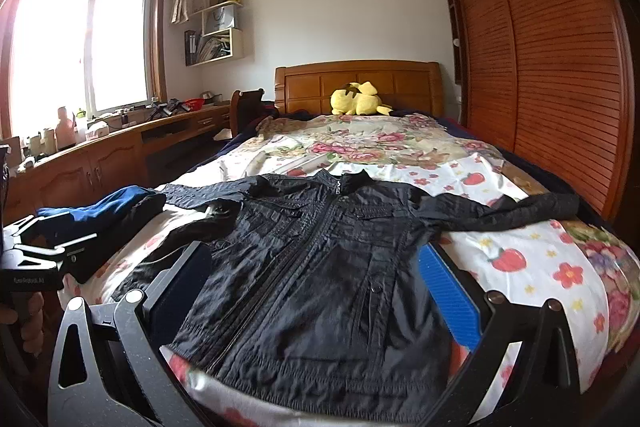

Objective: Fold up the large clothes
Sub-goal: 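Move the left tool down to the sleeve nearest it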

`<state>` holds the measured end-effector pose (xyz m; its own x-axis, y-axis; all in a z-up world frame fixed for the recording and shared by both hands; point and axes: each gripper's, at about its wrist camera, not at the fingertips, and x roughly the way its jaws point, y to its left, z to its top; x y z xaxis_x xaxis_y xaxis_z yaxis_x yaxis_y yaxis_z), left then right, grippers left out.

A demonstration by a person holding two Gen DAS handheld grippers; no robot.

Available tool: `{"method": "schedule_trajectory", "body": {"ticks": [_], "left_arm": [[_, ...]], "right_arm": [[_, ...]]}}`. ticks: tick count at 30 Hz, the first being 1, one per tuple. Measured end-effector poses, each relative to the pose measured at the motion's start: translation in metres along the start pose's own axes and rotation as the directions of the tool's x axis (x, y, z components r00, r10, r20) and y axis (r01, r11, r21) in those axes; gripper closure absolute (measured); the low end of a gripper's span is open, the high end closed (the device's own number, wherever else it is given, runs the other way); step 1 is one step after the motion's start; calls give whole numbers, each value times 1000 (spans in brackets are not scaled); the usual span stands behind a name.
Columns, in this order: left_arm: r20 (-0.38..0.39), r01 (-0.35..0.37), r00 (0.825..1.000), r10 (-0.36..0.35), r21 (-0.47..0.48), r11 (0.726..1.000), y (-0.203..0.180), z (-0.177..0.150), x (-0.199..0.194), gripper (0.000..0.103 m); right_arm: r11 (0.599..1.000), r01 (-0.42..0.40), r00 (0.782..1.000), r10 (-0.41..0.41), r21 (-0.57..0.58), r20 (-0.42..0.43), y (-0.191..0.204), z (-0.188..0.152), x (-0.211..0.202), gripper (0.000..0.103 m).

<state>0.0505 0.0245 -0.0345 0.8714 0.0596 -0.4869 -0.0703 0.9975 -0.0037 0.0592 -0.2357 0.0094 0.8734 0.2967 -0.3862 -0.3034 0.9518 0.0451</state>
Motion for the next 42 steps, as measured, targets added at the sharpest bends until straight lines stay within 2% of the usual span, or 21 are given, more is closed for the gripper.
{"method": "schedule_trajectory", "body": {"ticks": [11, 23, 29, 34, 42], "left_arm": [[-65, -25, 998, 23, -24, 999, 23, 8, 40, 0], [-103, -127, 987, 121, -56, 990, 41, 21, 88, 0], [-135, -141, 982, 130, -77, 987, 52, 34, 123, 0], [-151, -124, 982, 113, -67, 990, 58, 47, 152, 0], [-165, -105, 982, 87, -103, 989, 89, 73, 216, 0]], "right_arm": [[996, -80, 997, 81, -43, 17, 6, 12, 66, 0], [965, -247, 967, 240, -83, -84, 24, 11, 181, 0], [956, -271, 957, 255, -115, -137, 26, 4, 231, 0], [955, -278, 945, 252, -104, -210, 18, -15, 261, 0], [961, -258, 941, 227, -97, -249, 6, -18, 280, 0]]}}
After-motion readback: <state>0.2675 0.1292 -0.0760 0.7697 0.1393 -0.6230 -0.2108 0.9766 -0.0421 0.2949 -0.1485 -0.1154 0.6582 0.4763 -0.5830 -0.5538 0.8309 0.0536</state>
